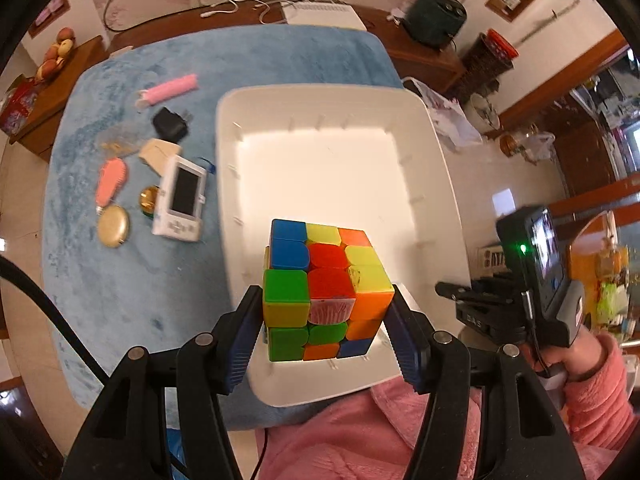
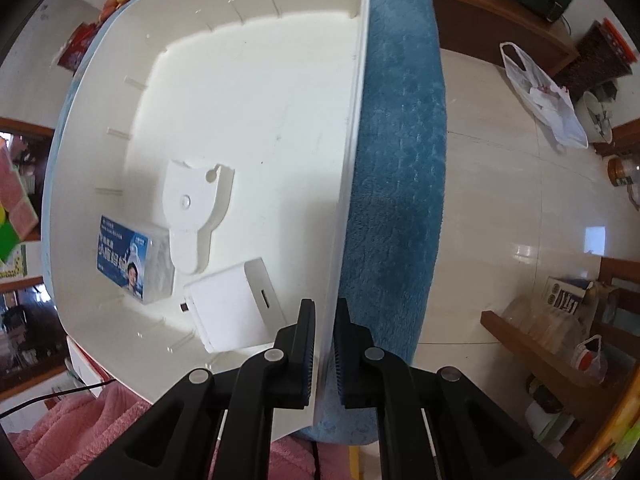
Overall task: Organize rigid objects
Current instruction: 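Carry the Rubik's cube over the tray and open the left gripper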
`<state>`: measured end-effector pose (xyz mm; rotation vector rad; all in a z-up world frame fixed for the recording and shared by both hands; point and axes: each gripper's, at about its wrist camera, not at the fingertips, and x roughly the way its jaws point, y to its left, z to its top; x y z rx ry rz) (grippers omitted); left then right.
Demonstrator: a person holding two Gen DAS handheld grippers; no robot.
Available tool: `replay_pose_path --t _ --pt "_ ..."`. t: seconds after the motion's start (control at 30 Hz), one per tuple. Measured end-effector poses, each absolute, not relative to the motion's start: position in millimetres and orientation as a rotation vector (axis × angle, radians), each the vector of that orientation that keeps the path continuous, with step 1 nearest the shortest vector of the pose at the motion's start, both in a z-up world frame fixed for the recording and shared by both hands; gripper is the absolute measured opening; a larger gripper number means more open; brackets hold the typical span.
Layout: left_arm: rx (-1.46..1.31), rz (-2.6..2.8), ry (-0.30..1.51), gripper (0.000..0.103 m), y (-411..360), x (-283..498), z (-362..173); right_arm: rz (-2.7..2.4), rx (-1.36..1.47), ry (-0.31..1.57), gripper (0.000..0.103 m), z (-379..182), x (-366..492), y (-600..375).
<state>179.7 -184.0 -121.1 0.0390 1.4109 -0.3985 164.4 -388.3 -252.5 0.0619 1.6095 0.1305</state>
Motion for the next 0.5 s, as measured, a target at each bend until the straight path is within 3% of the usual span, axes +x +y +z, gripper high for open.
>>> replay_pose_path --t 0.23,0.5 --pt "0.094 -0.386 1.445 0.062 -211.0 158.8 -139.9 0.154 0.038 1.616 0.009 -252.0 163.9 -387.5" --pt "0.087 -0.360 1.382 0.071 -210.7 152.8 -126.1 0.155 0.121 1.636 0.009 -257.8 164.9 -397.2"
